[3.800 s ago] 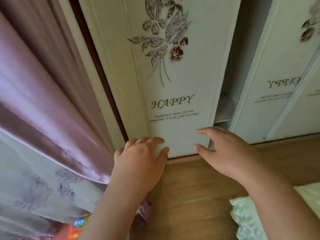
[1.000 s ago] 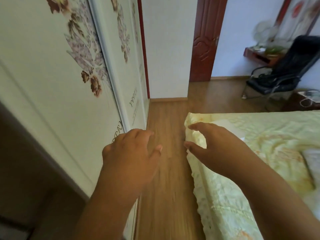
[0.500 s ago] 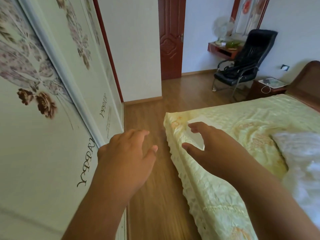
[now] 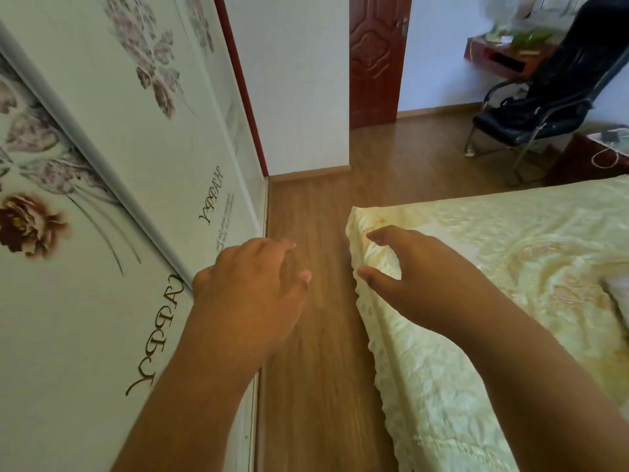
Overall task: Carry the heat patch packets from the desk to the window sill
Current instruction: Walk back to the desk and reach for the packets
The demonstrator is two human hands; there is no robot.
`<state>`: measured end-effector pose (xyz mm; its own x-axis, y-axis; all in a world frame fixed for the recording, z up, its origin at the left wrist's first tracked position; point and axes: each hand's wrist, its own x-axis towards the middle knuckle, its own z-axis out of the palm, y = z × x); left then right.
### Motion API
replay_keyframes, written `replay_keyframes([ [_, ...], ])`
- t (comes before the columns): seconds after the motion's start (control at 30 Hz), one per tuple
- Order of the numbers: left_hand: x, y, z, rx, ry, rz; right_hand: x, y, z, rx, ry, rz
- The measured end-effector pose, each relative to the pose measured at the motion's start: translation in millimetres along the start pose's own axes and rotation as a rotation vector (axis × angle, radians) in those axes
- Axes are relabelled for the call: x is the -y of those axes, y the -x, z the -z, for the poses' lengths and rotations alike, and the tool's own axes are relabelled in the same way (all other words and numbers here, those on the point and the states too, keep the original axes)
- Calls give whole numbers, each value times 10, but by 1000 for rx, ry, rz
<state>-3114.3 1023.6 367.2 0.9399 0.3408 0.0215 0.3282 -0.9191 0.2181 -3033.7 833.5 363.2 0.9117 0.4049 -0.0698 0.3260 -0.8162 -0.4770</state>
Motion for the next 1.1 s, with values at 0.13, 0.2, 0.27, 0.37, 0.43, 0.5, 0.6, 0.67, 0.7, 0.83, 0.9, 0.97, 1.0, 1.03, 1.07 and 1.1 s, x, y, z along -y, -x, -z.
replay_keyframes([
  [0.13, -32, -294, -137, 16, 7, 55, -125, -397, 21, 32, 2, 21],
  [0.2, -23, -444, -182, 33, 1, 69, -165, -575, -3, 57, 5, 25],
  [0.27, 4, -606, -223, 32, 4, 79, -192, -751, -48, 87, 11, 33],
  [0.37, 63, -909, -305, 44, 19, 84, -200, -1069, -118, 114, 23, 28],
  [0.43, 135, -1146, -376, 71, 31, 70, -185, -1313, -174, 121, 35, 15],
  [0.5, 235, -1413, -442, 94, 38, 53, -158, -1559, -229, 118, 47, 4],
  [0.6, 398, -1884, -498, 96, 54, 26, -75, -1962, -293, 122, 66, -15],
  [0.67, 500, -2231, -491, 104, 74, 1, 23, -2269, -293, 123, 88, -38],
  [0.7, 547, -2404, -471, 105, 82, -15, 87, -2431, -280, 118, 98, -47],
  [0.83, 728, -3091, -345, 81, 101, -78, 343, -3073, -229, 74, 94, -66],
  [0.9, 800, -3431, -296, 79, 97, -96, 424, -3351, -237, 35, 77, -77],
  [0.97, 848, -3739, -268, 78, 93, -102, 444, -3596, -247, 16, 73, -78],
  [1.0, 856, -3868, -255, 83, 91, -106, 438, -3706, -246, 19, 77, -80],
  [1.03, 860, -3978, -250, 90, 91, -106, 423, -3806, -242, 23, 79, -89],
  [1.07, 861, -4086, -254, 91, 93, -106, 399, -3915, -233, 23, 74, -98],
  [1.1, 857, -4198, -259, 94, 92, -107, 376, -4039, -218, 17, 70, -105],
])
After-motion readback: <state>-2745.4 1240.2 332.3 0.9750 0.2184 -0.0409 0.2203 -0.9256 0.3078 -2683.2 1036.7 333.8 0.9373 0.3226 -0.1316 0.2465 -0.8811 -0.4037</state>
